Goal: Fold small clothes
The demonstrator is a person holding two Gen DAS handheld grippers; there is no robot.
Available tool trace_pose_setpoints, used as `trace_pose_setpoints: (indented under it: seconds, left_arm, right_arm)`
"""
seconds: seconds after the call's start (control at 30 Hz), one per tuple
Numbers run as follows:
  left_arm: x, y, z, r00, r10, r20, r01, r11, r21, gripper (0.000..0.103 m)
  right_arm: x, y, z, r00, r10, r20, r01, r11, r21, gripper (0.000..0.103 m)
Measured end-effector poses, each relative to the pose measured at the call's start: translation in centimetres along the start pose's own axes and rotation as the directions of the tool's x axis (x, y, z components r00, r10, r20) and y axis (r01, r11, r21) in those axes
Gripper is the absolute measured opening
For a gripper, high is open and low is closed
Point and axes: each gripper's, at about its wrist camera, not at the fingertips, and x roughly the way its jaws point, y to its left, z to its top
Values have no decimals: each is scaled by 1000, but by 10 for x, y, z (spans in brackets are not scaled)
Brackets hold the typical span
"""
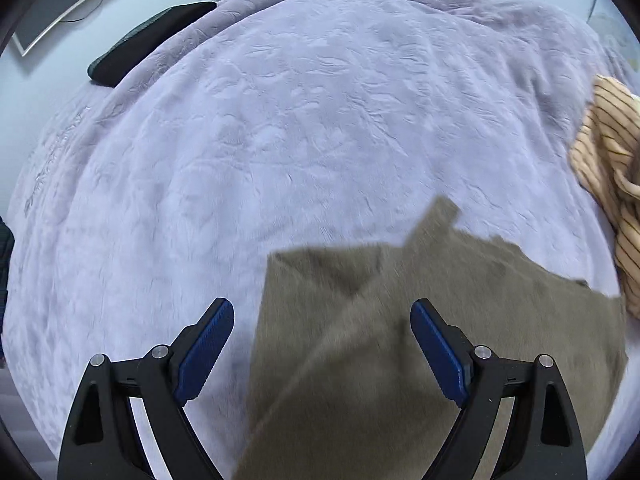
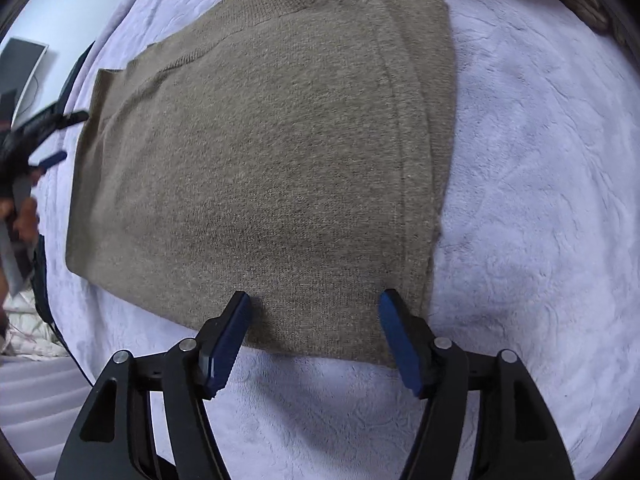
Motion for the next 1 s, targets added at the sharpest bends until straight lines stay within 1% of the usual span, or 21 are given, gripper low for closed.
trace_pose_setpoints:
  seconds: [0.07,0.1,0.2,0.27,0.33,0.37,0.47,0.57,0.63,0.7,0.77,0.83,0.9,1.0]
  left_arm:
    - [10,6,5,999,40,-15,-40,999,-7,90]
    - [15,12,4,999,47,-27,-47,999,-15,90]
    - [15,26,-2,999,24,-47,-26,999,-31,90]
    - [8,30,-10,999,22,-50,-23,1000,-10,90]
    - [0,32,-22,997,40,-61,-38,999,35,90]
    - [-5,32,-29,997,35,-65,-32,998,48,90]
    - [-20,39,-62,994,-30,-101,36,998,54,90]
    - [-32,42,-95,987,-73,-140,82,995,64,90]
    - [-41,43,-121,980,-107,-170,117,992,53,90]
    - [-50,45,-147,966,-148,-212,159,987,32,90]
    - [-55,47,-166,955,-172,-240,182,983,19,90]
    - [-61,47,-185,946,-189,-263,199,980,10,90]
    - [-68,47,-201,941,-196,-277,204,979,-1,90]
    - [-76,42,-216,934,-208,-290,214,977,-12,90]
  right_arm:
    - [0,1,-1,1000,1,2,-1,1000,1,70]
    - [0,0,-1,1000,8,4,-8,1000,8,70]
    - [-1,-3,0,1000,24,4,-24,999,25,70]
    - [0,-3,1,1000,26,2,-26,999,28,70]
    - [-1,-5,-1,1000,21,0,-21,999,25,70]
    - [0,-4,-1,1000,16,0,-16,1000,23,71]
    - [3,4,1,1000,6,-4,-6,1000,17,73]
    - [4,11,6,1000,-19,-10,19,1000,6,73]
    - [4,19,9,999,-30,-11,30,1000,1,73]
    - [0,23,8,1000,-29,-11,29,1000,5,73]
    - [-5,28,5,999,-30,-16,30,1000,9,74]
    - [-11,30,-7,999,-33,-22,33,999,12,74]
    - [-16,34,-17,999,-29,-28,30,999,17,78]
    - [-23,39,-28,999,-31,-35,32,999,17,78]
